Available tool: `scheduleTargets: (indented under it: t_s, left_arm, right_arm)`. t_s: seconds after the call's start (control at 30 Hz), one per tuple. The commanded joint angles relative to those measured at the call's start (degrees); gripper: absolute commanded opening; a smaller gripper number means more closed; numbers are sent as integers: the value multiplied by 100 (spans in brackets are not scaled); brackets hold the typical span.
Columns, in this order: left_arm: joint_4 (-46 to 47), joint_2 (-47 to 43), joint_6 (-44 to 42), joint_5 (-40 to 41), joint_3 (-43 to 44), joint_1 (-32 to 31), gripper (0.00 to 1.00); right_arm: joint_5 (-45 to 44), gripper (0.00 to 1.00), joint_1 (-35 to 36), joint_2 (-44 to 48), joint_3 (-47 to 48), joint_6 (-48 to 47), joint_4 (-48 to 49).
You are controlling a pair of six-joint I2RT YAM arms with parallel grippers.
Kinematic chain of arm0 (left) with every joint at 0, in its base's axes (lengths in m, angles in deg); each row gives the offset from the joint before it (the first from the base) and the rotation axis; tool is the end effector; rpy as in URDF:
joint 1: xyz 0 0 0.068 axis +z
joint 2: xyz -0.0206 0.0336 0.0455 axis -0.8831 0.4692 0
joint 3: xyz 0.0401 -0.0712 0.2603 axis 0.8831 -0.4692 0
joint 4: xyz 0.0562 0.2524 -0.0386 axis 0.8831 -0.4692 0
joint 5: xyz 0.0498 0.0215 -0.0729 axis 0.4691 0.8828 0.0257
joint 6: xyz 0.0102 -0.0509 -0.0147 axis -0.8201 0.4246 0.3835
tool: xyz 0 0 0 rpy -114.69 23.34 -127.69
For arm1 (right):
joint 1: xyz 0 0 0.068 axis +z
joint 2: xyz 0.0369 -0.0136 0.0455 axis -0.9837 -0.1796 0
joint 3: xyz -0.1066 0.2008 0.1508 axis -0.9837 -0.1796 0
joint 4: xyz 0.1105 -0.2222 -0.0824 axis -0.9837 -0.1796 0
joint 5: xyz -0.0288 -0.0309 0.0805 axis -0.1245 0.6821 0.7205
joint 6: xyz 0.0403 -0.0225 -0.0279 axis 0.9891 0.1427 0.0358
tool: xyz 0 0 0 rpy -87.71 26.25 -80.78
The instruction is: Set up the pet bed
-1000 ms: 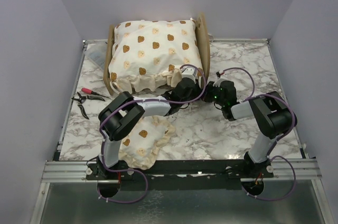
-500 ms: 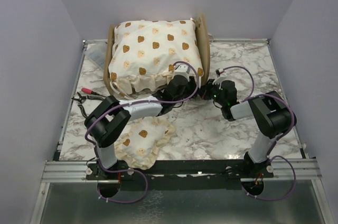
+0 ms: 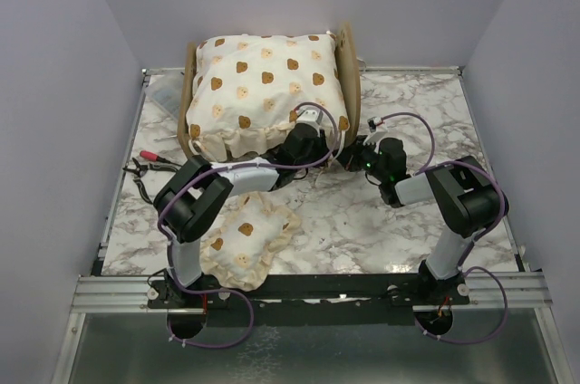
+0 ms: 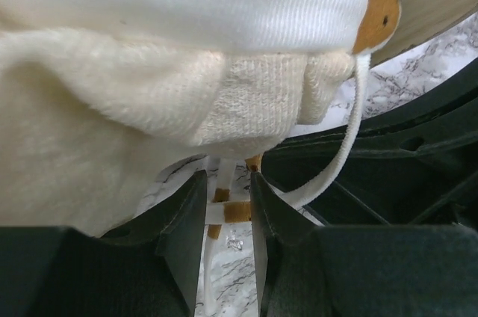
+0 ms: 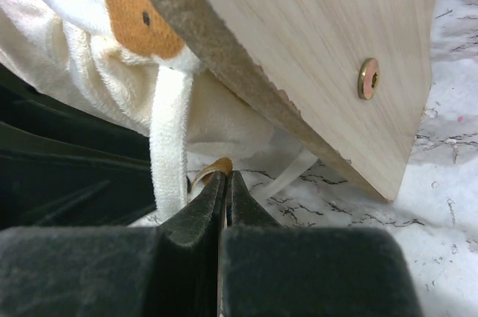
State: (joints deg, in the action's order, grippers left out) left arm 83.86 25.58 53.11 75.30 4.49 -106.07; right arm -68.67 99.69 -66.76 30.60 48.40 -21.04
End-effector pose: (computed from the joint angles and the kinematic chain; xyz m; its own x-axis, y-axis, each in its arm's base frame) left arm 0.2979 -0.2813 0.1941 -0.5661 -0.1269 -0.8145 0.3706 0.8434 -0.3889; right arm 0.2986 0.1208 0.1401 -0.4828 0.3064 -0.8204 -0.4355 0.7287 0.5285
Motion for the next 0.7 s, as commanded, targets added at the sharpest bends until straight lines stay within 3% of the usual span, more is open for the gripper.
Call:
scheduleTargets:
  t_s: [0.0, 0.33, 0.67]
  left_arm:
    - [-61, 286, -179, -459, 326, 17, 31]
    - [-30, 385, -175, -669, 456, 18, 32]
    - [226, 14, 43, -313, 75, 17, 32]
  right_arm:
    - [182, 0, -9, -110, 8, -127, 204]
    - [212, 1, -9, -97, 11, -135, 187]
    - [184, 1, -13, -97, 1, -162, 147]
